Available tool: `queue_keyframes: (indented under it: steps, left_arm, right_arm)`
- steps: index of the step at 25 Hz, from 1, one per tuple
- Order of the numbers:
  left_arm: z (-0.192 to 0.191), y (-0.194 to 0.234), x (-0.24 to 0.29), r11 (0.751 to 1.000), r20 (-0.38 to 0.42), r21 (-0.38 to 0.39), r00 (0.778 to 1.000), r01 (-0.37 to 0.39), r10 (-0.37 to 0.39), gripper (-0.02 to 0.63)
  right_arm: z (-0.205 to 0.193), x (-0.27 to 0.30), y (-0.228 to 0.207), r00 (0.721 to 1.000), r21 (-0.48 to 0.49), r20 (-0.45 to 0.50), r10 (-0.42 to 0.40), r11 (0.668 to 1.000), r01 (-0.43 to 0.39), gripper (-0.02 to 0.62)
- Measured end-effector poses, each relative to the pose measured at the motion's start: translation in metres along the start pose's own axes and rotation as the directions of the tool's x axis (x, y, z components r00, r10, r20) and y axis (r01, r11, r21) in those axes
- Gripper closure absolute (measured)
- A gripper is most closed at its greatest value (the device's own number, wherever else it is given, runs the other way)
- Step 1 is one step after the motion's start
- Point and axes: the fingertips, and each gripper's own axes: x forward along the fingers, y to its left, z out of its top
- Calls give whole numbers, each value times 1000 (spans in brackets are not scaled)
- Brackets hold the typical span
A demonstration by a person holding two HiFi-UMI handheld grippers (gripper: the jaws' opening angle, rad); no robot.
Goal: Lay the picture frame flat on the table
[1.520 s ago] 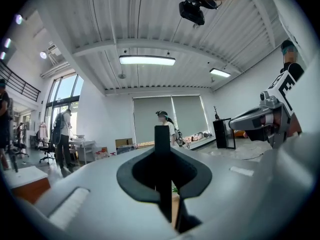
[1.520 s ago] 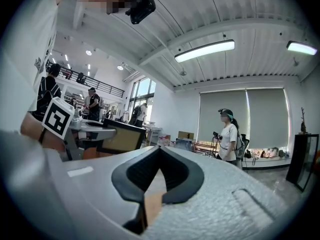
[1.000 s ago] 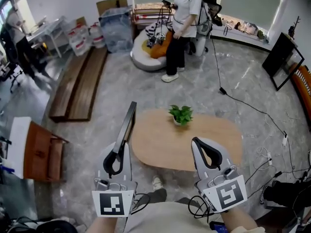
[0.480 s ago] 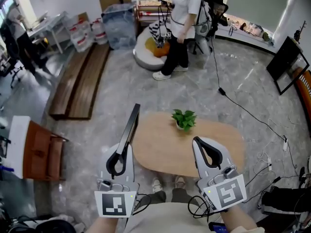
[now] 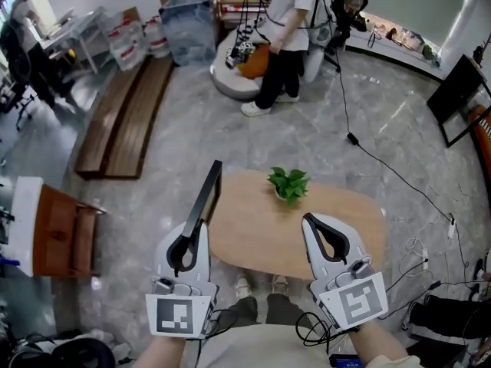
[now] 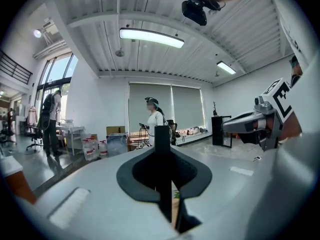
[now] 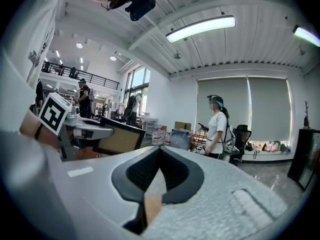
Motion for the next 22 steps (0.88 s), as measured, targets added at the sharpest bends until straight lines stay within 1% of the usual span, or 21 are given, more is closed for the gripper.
queue_keyframes:
  steps: [4, 7, 11, 16, 22]
  left_arm:
    - [-12, 2, 22, 1000, -14, -17, 1000, -4, 4, 560]
    - [-21, 6, 39, 998, -23, -57, 1000, -12, 10, 560]
    - [-38, 11, 61, 993, -41, -116, 999, -10, 5, 560]
    - [-77, 15, 94, 977, -83, -211, 996, -10, -8, 560]
    - [-139, 23, 130, 957, -136, -286, 991, -35, -5, 560]
  right_arm:
    - [-9, 14, -9, 1000, 3, -6, 17, 1000, -17, 594]
    - [-15, 28, -14, 1000, 16, -11, 26, 1000, -26, 594]
    - [-17, 49, -17, 999, 59, -3, 40, 997, -40, 594]
    - [-33, 75, -18, 999, 76, -15, 52, 996, -50, 594]
    - [-72, 100, -19, 995, 93, -72, 68, 994, -62, 594]
